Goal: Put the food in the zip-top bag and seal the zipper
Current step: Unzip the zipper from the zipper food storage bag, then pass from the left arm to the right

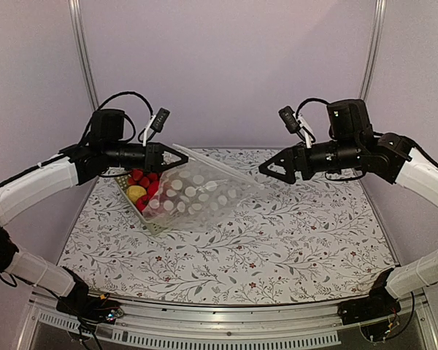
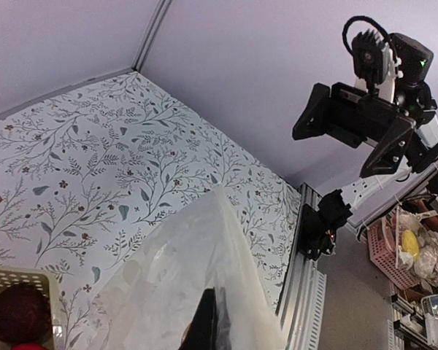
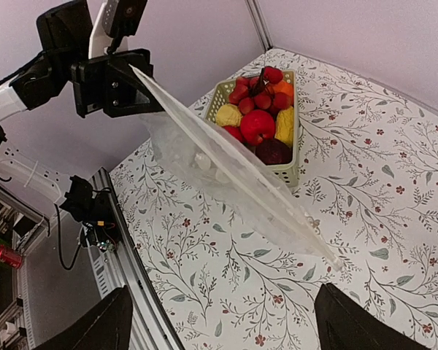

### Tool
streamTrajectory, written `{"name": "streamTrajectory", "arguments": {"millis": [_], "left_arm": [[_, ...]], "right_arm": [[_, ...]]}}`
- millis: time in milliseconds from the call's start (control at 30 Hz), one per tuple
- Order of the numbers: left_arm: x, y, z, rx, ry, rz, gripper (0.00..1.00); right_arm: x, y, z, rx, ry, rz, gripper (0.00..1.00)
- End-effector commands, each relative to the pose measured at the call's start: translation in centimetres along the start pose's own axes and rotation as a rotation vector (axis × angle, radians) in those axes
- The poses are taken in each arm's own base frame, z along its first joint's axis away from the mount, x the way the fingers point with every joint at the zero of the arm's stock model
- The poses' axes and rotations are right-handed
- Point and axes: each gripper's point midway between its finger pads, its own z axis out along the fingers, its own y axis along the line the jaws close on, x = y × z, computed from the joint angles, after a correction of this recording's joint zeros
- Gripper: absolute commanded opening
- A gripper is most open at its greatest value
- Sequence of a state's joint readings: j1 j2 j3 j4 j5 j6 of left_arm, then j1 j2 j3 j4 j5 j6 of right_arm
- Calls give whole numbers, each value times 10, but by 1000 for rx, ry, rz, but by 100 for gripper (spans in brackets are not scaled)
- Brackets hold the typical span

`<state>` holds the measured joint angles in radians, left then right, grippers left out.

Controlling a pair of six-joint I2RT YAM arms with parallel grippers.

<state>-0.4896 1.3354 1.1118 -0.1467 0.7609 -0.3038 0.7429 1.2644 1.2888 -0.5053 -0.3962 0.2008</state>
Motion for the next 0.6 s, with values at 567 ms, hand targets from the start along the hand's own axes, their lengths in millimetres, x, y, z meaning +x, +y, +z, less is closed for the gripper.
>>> {"name": "streamTrajectory", "arguments": {"millis": [567], "left_arm": [[20, -69, 65, 301, 166, 46, 0]], "right_arm": [[2, 3, 31, 26, 119, -95, 58]]}}
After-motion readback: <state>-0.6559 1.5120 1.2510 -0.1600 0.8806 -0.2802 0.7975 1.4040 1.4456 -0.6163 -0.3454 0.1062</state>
